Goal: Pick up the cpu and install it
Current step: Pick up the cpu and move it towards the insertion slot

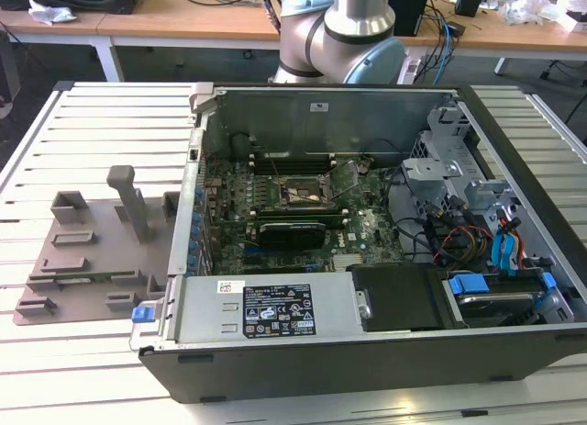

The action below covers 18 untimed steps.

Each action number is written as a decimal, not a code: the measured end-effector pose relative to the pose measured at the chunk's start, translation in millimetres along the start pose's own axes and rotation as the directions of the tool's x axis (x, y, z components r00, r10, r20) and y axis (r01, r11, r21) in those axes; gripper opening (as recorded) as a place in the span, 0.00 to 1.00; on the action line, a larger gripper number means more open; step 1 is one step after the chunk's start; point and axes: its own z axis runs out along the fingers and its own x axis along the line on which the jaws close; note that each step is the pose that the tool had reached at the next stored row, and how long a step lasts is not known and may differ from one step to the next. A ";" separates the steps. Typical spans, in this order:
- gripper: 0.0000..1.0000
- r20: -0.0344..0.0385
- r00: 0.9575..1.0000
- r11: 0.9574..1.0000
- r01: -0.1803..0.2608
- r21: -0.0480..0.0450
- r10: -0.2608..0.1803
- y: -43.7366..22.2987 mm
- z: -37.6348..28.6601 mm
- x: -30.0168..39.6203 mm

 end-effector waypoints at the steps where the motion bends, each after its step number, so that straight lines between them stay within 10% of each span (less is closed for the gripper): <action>1: 0.55 0.000 1.000 1.000 0.000 0.000 0.000 -0.1 -3.9 -0.1; 8: 0.55 0.000 1.000 1.000 0.000 0.000 0.000 -0.5 -11.4 -1.2; 18: 0.55 0.000 1.000 1.000 0.000 0.000 0.000 -5.6 -8.9 -54.5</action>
